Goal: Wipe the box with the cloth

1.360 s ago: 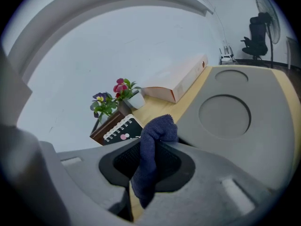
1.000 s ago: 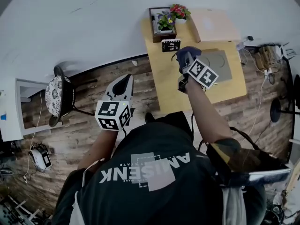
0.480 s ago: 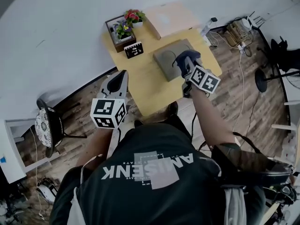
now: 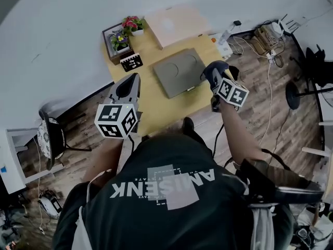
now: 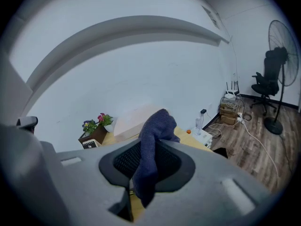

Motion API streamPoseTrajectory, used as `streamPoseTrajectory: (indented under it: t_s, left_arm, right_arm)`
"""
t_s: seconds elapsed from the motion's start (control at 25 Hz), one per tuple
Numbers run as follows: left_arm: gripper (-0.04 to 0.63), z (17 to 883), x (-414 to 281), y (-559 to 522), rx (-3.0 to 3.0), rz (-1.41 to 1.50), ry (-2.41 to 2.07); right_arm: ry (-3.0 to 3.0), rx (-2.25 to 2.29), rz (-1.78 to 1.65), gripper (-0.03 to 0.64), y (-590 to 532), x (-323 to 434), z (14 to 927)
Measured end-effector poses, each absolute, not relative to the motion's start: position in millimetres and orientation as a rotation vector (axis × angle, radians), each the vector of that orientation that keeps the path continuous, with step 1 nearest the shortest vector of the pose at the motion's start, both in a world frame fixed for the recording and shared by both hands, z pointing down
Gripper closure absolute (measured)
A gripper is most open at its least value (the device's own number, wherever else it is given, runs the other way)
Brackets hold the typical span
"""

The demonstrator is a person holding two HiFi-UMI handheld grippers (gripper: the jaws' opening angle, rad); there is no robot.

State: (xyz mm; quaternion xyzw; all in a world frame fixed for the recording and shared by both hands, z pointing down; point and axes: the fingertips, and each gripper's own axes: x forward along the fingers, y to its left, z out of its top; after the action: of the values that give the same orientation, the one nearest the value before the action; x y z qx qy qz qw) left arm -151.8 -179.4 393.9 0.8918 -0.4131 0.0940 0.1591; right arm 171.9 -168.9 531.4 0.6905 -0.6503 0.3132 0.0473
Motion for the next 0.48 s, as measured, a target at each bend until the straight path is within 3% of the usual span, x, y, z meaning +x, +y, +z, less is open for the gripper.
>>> streamPoseTrajectory:
  t_s: [0.48]
  left_arm:
    - [0.595, 409, -88, -176, 2.414, 0.393, -1.475]
  right_arm:
    - [-2.183, 1.568, 0.756, 0.543, -201, 190, 582]
